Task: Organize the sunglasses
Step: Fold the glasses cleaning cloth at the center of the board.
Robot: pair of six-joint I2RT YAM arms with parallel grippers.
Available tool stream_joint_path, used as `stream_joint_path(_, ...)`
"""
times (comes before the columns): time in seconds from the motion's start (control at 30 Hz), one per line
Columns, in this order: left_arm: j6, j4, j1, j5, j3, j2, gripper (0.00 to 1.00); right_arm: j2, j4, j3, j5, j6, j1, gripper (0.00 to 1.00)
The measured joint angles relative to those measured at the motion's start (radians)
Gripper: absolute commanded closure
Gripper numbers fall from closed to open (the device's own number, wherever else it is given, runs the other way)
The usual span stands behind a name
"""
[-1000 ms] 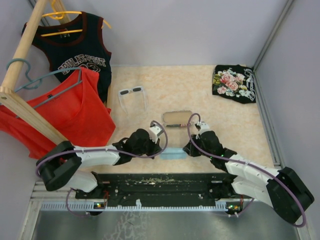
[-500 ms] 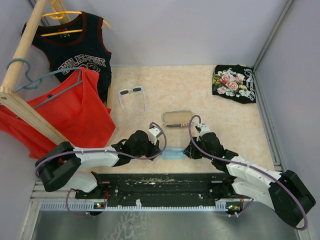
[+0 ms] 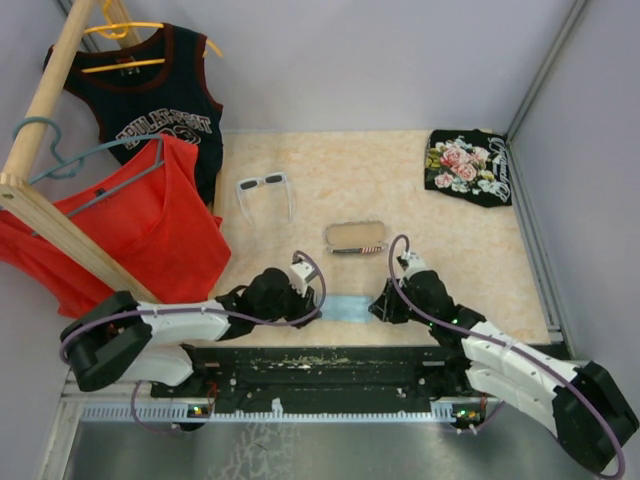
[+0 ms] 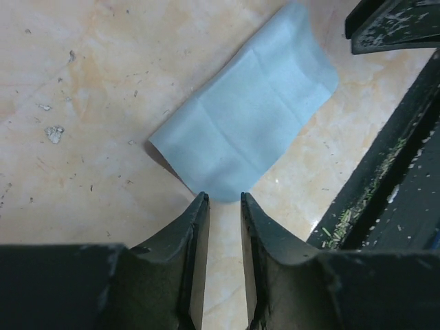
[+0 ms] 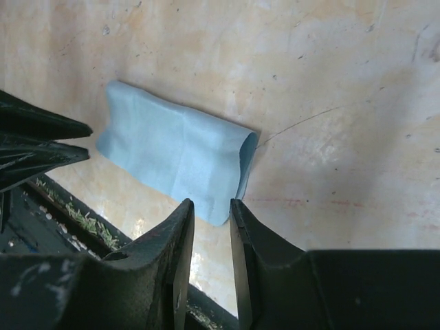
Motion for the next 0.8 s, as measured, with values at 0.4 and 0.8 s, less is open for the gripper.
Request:
stream_joint_path(0.4, -0.122, -0.082, 0.039, -0.122, -0.023, -0.222, 0.36, -0.002, -0.137, 0.056, 0.154, 0.052, 0.0, 0.63)
stream_joint_path(0.8, -0.216, -0.056, 0.117, -0.055, 0.005, -0.046, 0.43, 0.228, 0.032, 0.093, 0.117, 0.082, 0.0, 0.63)
